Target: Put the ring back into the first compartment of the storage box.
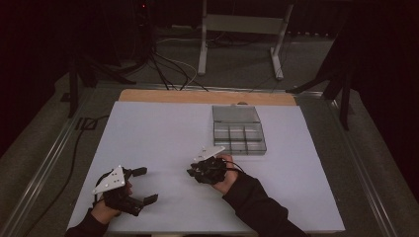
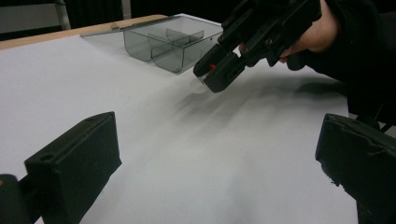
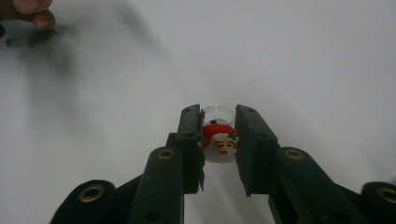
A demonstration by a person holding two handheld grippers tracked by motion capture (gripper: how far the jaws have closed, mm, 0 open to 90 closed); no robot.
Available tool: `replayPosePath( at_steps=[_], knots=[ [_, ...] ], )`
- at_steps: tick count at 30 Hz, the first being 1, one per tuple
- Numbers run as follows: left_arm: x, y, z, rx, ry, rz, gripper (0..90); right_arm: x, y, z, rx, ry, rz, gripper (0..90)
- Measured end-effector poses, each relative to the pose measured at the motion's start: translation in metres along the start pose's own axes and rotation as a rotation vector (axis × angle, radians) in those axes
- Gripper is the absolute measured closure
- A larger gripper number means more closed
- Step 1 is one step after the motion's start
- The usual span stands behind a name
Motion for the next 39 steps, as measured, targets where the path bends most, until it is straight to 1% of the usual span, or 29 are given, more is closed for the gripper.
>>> replayPosePath(
  at_steps=[3,5,13,27,35,37,39],
  knots=[
    [0.0,0.0,0.0,-0.006,-0.002,0.0,0.5,0.003,0.003,-0.002,-0.013,0.0,-0.008,72.4],
    [0.0,0.0,0.0,-0.001,-0.001,-0.001,0.4,0.005,0.005,-0.005,-0.017,-0.008,-0.011,72.4],
    [0.0,0.0,0.0,-0.005,-0.002,0.001,0.4,0.014,0.014,-0.012,-0.042,-0.017,-0.03,72.4],
    [0.0,0.0,0.0,-0.004,-0.001,0.003,0.4,0.027,0.028,-0.024,-0.053,-0.045,-0.055,72.4],
    [0.0,0.0,-0.001,-0.01,0.001,0.005,0.4,0.036,0.035,-0.036,-0.08,-0.065,-0.076,72.4],
    [0.0,0.0,-0.001,-0.009,0.0,0.004,0.5,0.037,0.036,-0.037,-0.08,-0.068,-0.077,72.4],
    [0.0,0.0,-0.001,-0.007,0.001,0.005,0.4,0.04,0.039,-0.042,-0.088,-0.077,-0.086,72.4]
  ],
)
Point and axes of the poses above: each handheld gripper's, and its own axes: x roughly backward along the jaws, y roughly out of its top, z roughly to its left, the point moved 5 cm from there along -x, roughly forward along the jaws, and after that the axes turned 12 degrees about -x, right-handed, at the moved point
